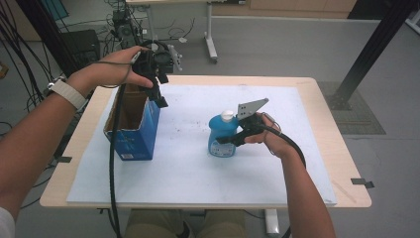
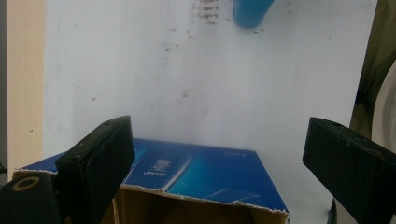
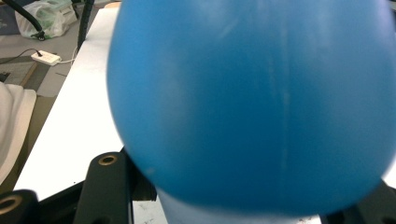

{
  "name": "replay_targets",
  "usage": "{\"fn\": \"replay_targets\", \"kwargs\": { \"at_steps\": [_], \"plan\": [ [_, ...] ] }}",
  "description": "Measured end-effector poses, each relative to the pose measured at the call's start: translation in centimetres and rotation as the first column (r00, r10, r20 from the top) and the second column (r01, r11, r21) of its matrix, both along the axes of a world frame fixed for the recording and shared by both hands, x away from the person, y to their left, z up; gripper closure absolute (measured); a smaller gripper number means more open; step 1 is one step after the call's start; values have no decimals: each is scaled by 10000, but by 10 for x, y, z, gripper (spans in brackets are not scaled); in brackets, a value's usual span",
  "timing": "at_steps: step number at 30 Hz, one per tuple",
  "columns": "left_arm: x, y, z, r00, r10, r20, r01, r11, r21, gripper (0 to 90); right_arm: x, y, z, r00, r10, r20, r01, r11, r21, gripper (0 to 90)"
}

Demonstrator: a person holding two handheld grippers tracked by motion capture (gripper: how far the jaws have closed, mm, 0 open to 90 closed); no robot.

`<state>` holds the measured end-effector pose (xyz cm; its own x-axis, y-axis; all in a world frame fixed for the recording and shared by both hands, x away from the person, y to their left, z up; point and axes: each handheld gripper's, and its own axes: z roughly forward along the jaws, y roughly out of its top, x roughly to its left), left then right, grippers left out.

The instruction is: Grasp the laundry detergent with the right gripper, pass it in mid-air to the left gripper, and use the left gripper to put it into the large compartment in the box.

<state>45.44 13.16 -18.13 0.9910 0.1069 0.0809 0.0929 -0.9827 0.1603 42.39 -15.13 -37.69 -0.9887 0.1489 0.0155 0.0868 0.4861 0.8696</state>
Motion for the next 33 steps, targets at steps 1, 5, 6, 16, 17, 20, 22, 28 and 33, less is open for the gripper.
{"fn": "replay_targets", "kwargs": {
  "at_steps": [1, 5, 6, 16, 17, 20, 22, 28, 33],
  "plan": [
    [0, 0, 0, 10000, -4, -2, 4, 10000, 1, 95, 0, 0, 0, 10000, 2, 3, -2, 10000, -5, 419],
    [0, 0, 0, 10000, -4, 1, 4, 10000, -2, 95, 0, 0, 0, 10000, -6, -4, 6, 10000, -12, 420],
    [0, 0, 0, 10000, -45, 8, 45, 10000, 37, 95, 0, 0, 0, 10000, -6, -4, 6, 10000, -25, 420],
    [0, 0, 0, 10000, -11, 0, 11, 10000, -9, 95, 0, 0, 0, 10000, 4, -12, -4, 10000, -32, 419],
    [0, 0, 0, 10000, -44, 6, 44, 10000, 20, 95, 0, 0, 0, 10000, 8, -10, -8, 10000, -38, 419],
    [0, 0, 0, 10000, -8, 1, 8, 10000, -15, 95, 0, 0, 0, 10000, 15, -19, -15, 10000, -45, 419],
    [0, 0, 0, 10000, 0, 2, 0, 10000, -10, 95, 0, 0, 0, 10000, 12, -16, -12, 10000, -52, 419],
    [0, -1, 0, 10000, -3, -4, 3, 10000, -5, 95, 0, 0, 0, 10000, 11, -24, -11, 10000, -46, 418],
    [0, 0, 0, 10000, 3, -2, -3, 10000, -5, 95, 0, 0, 0, 10000, 12, -39, -12, 10000, -45, 418]
  ]
}}
